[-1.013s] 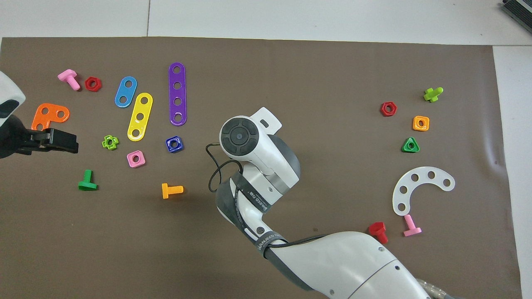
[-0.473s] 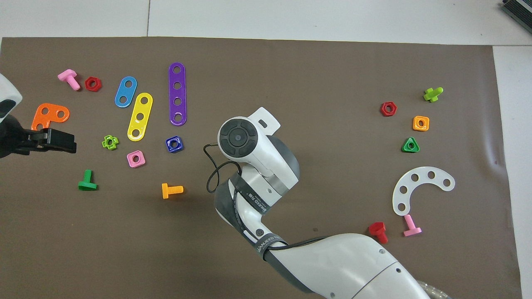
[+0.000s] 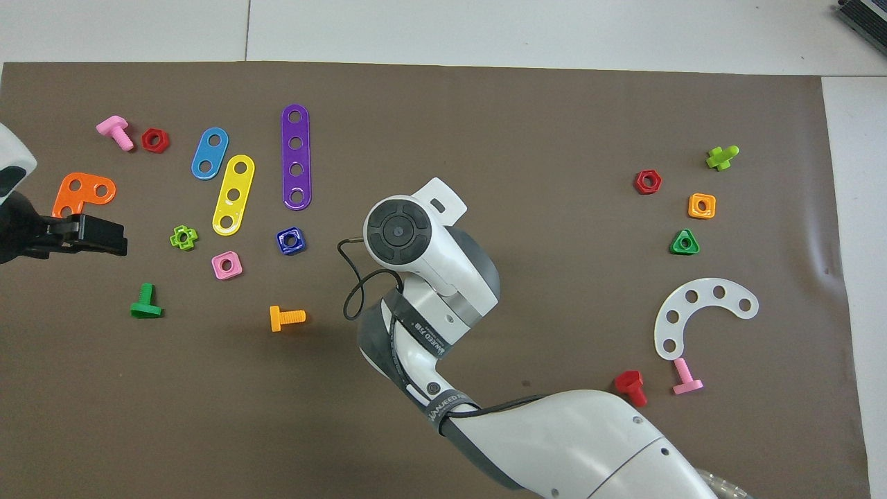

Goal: Unscrew and place screws in storage area

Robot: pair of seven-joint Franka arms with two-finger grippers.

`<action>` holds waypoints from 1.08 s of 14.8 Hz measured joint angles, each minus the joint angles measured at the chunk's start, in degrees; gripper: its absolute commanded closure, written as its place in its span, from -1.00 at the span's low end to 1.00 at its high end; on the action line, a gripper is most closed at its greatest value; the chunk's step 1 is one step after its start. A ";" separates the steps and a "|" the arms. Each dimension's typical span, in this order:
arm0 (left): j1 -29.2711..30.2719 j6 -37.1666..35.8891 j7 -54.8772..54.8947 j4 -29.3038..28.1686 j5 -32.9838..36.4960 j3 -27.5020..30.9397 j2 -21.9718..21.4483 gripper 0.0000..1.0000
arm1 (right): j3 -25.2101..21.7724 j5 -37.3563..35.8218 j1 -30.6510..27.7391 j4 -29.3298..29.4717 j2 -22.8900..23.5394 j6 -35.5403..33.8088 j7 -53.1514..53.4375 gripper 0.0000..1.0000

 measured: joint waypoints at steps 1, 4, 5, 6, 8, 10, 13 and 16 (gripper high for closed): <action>0.00 0.00 0.00 0.00 0.00 0.00 0.00 -1.00 | -0.14 0.00 -0.03 0.33 -0.41 -0.46 0.00 1.00; 0.00 0.00 0.00 0.00 0.00 0.00 -0.01 -1.00 | -1.23 0.00 -2.63 1.08 -5.62 -4.29 -0.09 1.00; 0.00 0.00 0.00 0.00 0.00 0.00 -0.01 -1.00 | -1.28 0.00 -5.21 1.03 -8.35 -6.45 -1.59 1.00; 0.00 0.00 0.00 0.00 0.00 0.00 -0.01 -1.00 | -1.29 0.01 -8.30 0.70 -11.04 -8.37 -4.31 1.00; 0.00 0.00 0.00 0.00 0.00 0.00 -0.01 -1.00 | -1.24 0.39 -15.37 -2.07 -16.10 -10.50 -10.74 1.00; 0.00 0.00 0.00 0.00 0.00 0.00 -0.02 -1.00 | -1.22 2.13 -21.33 -6.99 -19.81 -10.69 -17.22 1.00; 0.00 0.00 0.00 0.00 0.00 0.00 -0.02 -1.00 | -1.20 5.26 -28.26 -16.62 -23.46 -8.42 -25.87 1.00; 0.00 0.00 0.00 0.00 0.00 0.00 -0.02 -1.00 | -1.18 6.45 -31.91 -29.25 -26.00 2.22 -30.71 1.00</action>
